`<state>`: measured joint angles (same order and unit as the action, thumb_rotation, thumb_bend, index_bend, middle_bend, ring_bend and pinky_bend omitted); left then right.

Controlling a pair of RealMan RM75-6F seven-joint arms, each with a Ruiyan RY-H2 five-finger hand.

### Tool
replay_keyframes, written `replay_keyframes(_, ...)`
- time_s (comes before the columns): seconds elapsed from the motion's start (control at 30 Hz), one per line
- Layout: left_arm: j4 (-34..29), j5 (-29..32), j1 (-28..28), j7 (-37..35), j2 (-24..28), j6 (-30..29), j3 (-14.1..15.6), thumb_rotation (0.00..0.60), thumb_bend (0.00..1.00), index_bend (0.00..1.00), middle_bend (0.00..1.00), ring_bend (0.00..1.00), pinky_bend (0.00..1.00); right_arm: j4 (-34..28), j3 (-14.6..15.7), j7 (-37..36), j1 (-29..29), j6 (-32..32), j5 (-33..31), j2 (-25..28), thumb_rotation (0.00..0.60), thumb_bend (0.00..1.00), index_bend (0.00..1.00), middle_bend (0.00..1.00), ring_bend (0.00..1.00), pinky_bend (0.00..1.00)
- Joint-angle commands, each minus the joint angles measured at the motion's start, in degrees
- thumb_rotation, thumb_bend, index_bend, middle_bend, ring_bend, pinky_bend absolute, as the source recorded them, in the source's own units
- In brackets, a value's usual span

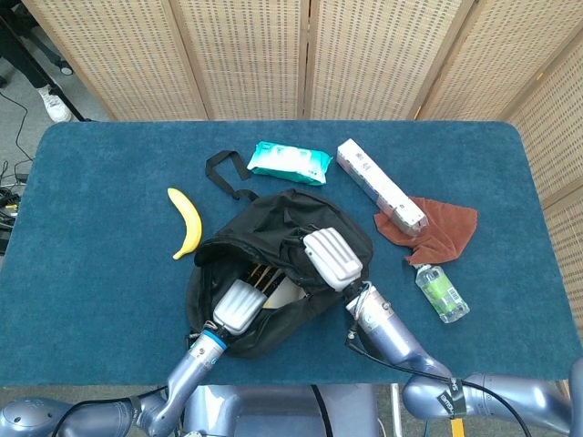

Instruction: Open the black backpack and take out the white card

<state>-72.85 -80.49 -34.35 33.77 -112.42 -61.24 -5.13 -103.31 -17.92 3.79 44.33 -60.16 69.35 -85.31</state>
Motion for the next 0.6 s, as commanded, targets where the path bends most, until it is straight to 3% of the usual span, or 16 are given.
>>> replay_keyframes(0.03, 0.2, 0.3, -0.1, 0.3, -0.1, 0.0, -0.2, 0.6, 0.48, 0.0, 0.0, 0.0, 0.13, 0.0, 0.0, -0.1, 0.0, -0.1, 0.1, 0.1, 0.6, 0.52, 0.65, 0.66, 0.42, 0.3)
replay_keyframes(0.6, 3.1, 0.3, -3.2, 0.8, -0.8, 0.1, -2.6, 0.6, 0.5, 0.0, 0.0, 0.0, 0.13, -0.7, 0.2, -0.7, 0.1, -0.3, 0.2, 0.7, 0.6, 0.52, 0.65, 0.66, 0.42, 0.3)
